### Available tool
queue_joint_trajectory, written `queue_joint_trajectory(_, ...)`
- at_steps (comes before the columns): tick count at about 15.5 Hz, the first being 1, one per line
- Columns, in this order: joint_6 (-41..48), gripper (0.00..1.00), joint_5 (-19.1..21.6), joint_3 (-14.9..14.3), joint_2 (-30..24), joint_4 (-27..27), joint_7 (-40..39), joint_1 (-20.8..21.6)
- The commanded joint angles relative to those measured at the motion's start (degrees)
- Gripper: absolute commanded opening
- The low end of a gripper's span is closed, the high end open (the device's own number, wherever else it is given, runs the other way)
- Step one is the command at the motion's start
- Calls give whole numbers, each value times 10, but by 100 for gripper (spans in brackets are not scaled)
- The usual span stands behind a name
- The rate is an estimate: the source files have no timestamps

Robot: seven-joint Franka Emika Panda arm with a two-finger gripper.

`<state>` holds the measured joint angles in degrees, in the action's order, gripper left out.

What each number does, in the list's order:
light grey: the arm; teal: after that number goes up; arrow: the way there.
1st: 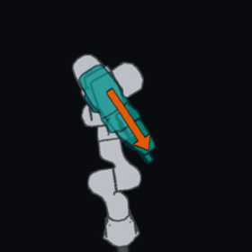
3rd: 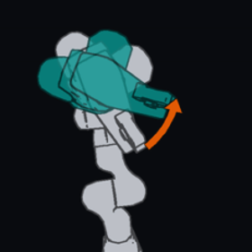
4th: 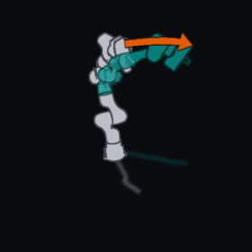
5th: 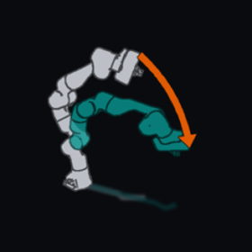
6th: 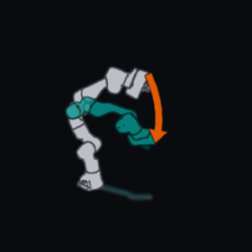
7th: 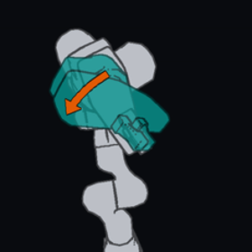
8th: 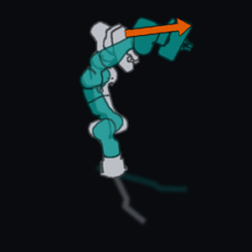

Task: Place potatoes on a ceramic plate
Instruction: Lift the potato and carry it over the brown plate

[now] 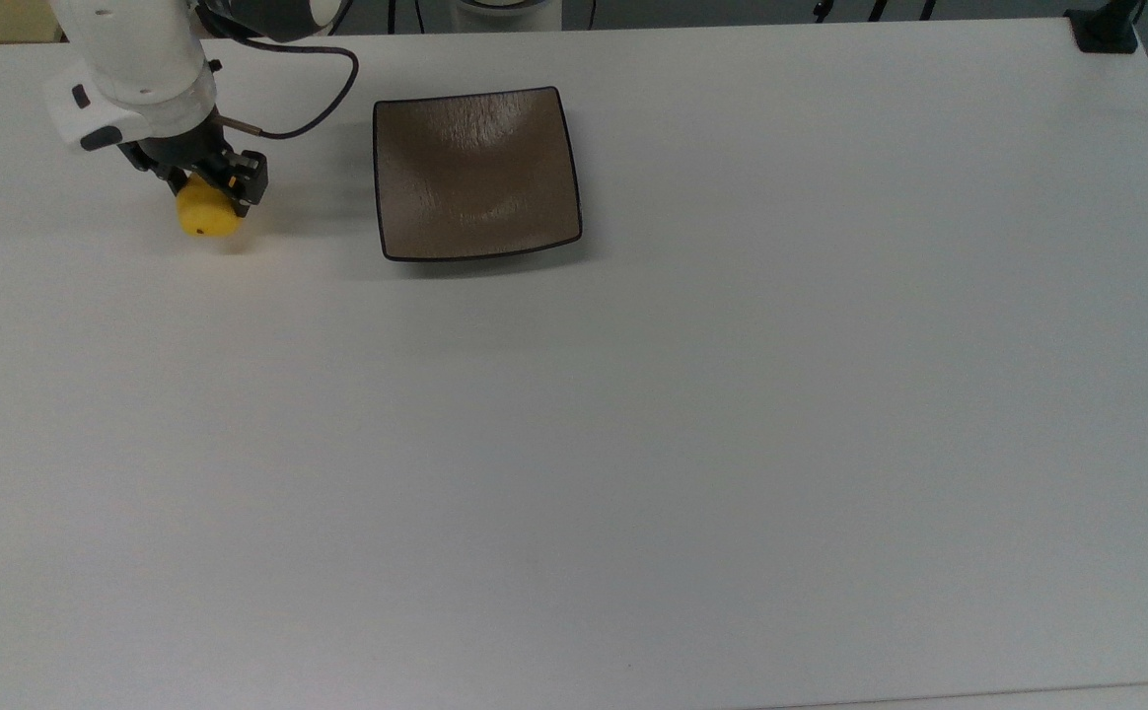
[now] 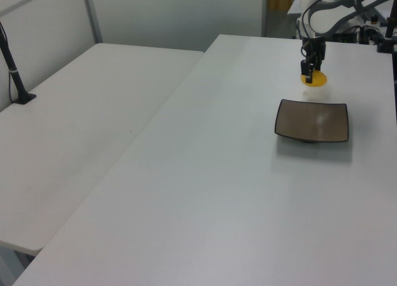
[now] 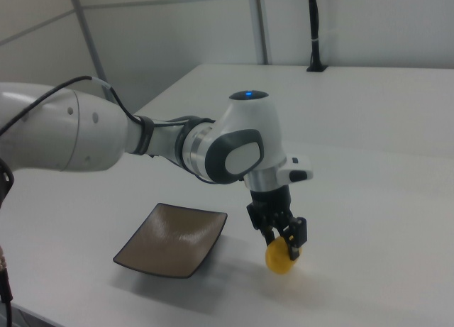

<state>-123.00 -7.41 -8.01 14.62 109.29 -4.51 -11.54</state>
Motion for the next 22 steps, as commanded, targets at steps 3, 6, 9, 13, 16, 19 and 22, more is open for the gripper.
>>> queue_joint_trajectory(3,-7,43,63,5,-58,4,-4,7)
queue_joint_trajectory(6,-6,43,96,25,-84,6,-1,13)
queue_joint_trajectory(9,20,43,103,29,-98,8,7,35)
queue_joint_trajectory(13,53,43,104,54,-110,26,13,55)
queue_joint_trajectory(16,54,43,103,64,-115,50,14,72)
queue_joint_trajectory(19,54,47,103,67,-115,68,24,91)
queue_joint_trajectory(22,50,59,97,76,-115,90,24,100)
